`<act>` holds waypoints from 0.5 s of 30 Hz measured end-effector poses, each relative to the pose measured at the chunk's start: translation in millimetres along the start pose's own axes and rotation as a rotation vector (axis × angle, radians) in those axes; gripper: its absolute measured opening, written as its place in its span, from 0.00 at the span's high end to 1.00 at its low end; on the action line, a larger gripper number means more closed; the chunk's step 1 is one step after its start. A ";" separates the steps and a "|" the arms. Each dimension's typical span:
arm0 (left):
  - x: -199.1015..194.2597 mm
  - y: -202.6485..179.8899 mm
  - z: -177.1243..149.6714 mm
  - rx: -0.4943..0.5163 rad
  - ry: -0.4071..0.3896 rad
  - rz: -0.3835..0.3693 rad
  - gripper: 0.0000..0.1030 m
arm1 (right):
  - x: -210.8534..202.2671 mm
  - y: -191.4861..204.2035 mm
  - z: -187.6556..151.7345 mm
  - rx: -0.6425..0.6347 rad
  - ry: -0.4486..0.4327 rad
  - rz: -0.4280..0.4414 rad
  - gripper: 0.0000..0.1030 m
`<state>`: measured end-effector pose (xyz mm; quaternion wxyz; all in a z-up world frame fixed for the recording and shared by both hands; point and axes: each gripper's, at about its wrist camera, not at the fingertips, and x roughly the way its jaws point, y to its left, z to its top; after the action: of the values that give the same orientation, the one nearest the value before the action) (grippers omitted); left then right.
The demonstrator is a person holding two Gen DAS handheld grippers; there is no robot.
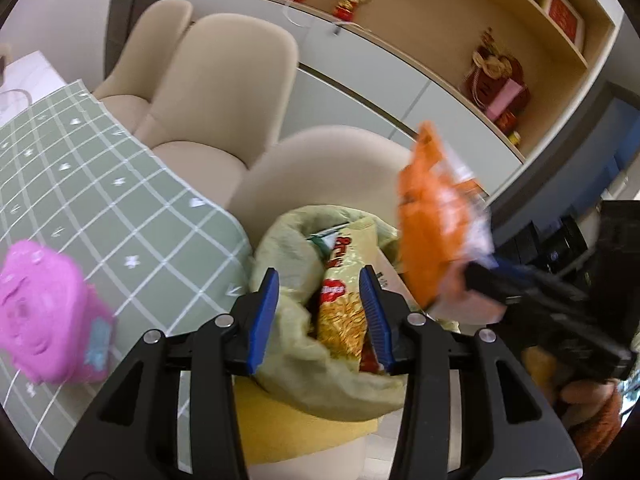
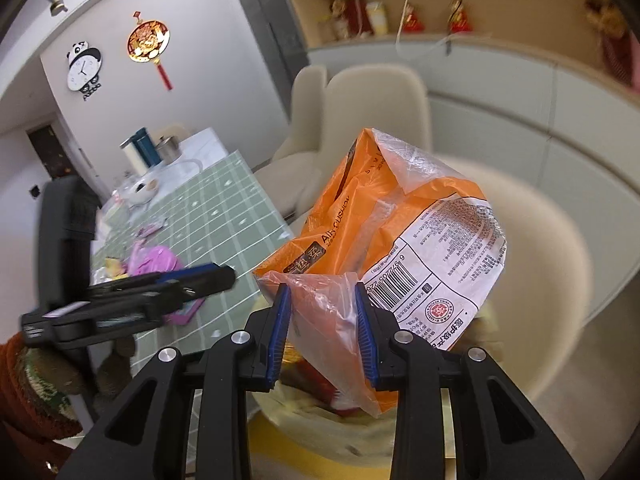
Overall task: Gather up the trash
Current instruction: 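Carry the chip bag and orange bread bag over the bag and open both tools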
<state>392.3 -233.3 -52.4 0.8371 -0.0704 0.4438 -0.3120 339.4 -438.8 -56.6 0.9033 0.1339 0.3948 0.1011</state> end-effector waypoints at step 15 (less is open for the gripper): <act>-44.3 27.7 -24.4 -0.044 -0.043 0.077 0.60 | 101.1 -35.6 -41.4 0.181 0.325 -0.057 0.71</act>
<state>367.6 -181.4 -46.9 0.8562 -0.0782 0.4347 -0.2680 379.1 -436.5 -164.4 0.8143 0.1853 0.5468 0.0597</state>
